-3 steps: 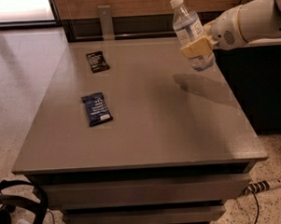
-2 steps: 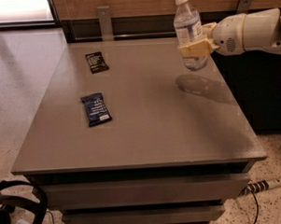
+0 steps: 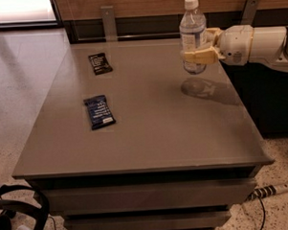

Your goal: Place blue plastic bottle upright

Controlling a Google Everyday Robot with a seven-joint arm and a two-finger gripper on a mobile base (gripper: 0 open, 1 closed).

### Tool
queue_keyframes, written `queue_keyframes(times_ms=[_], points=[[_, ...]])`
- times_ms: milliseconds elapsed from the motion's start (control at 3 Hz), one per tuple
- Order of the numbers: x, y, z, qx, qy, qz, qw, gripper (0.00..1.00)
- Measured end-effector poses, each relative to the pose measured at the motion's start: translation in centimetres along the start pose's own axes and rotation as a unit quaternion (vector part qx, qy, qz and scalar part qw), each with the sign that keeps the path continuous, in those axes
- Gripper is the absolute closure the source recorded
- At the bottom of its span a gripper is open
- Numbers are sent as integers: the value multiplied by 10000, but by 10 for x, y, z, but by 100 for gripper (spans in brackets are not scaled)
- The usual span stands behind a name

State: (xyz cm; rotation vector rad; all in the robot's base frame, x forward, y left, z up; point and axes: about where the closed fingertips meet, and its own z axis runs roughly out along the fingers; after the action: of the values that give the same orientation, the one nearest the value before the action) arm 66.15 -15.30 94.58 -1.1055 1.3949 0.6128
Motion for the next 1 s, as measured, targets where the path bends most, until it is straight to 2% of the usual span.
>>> queue_keyframes(times_ms=[333, 667, 1000], points=[[3, 9, 0, -193, -160, 6, 9997, 100], [10, 27, 3, -548, -138, 312, 9979, 100], [15, 37, 5, -722, -101, 539, 9959, 100]])
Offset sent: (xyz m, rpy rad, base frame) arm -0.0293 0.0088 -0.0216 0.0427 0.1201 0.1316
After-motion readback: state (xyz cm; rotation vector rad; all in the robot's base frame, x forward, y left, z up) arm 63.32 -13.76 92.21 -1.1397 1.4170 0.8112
